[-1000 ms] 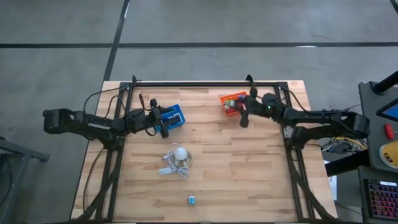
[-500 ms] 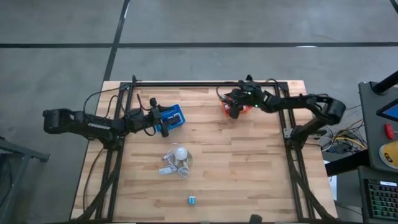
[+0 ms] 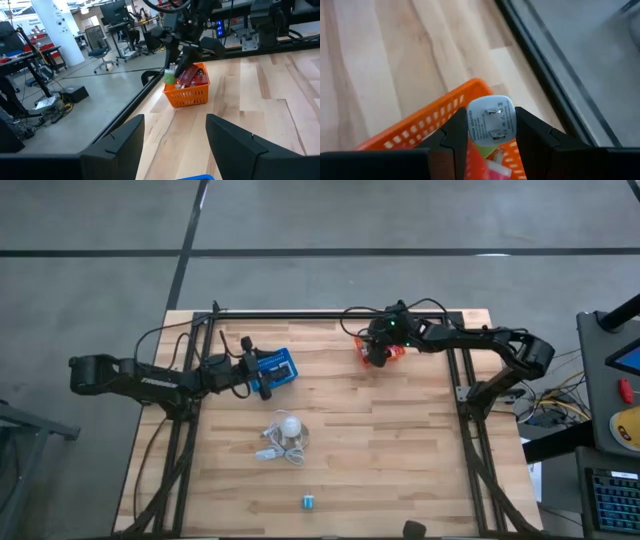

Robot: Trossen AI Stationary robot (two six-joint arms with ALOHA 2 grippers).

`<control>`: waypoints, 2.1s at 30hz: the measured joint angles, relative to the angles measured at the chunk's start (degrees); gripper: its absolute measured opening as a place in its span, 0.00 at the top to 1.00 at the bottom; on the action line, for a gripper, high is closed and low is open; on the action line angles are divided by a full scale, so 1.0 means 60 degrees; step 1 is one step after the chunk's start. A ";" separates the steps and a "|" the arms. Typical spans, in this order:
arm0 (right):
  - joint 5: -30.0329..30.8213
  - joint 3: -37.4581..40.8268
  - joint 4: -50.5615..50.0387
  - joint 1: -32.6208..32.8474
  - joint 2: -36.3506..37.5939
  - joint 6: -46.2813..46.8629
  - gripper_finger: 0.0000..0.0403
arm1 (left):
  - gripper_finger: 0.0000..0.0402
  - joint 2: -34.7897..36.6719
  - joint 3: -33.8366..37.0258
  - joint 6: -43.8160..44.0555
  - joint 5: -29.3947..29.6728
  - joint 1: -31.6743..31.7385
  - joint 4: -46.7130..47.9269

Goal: Pick & Place Office items
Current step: Put the green charger adapter into the orange bin, then put the blue charger adapter into the orange bin

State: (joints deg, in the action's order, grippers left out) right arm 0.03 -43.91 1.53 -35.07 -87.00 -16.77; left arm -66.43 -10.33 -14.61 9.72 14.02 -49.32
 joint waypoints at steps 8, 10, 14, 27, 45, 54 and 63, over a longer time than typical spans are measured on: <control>-0.0009 -0.0089 -0.0565 0.0001 -0.0032 -0.0226 0.70 | 0.46 0.0000 -0.0011 -0.0029 0.0000 0.0000 0.0004; -0.0041 -0.0089 -0.0574 0.0004 -0.0058 -0.0289 0.70 | 0.46 0.0000 -0.0020 -0.0029 0.0000 -0.0004 0.0009; -0.0312 -0.0089 -0.0649 -0.0004 -0.0062 -0.0317 0.70 | 0.46 0.0000 -0.0044 -0.0029 0.0004 -0.0004 0.0007; -0.0525 -0.0093 -0.0723 -0.0015 -0.0066 -0.0460 0.70 | 0.46 0.0000 -0.0044 -0.0029 0.0004 -0.0007 0.0011; -0.0543 -0.0093 -0.0712 -0.0018 -0.0080 -0.0687 0.70 | 0.46 0.0000 -0.0044 -0.0029 0.0004 -0.0007 0.0025; -0.0534 -0.0093 -0.0705 -0.0015 -0.0080 -0.0715 0.50 | 0.46 0.0000 -0.0036 -0.0038 0.0002 0.0000 0.0084; -0.0472 -0.0093 -0.0343 -0.0015 -0.0080 -0.0721 0.40 | 0.46 0.0000 -0.0029 -0.0071 0.0004 -0.0004 0.0087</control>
State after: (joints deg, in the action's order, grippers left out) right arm -2.80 -44.47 -0.53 -35.16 -87.48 -21.09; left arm -66.43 -10.50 -15.04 9.74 14.00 -48.80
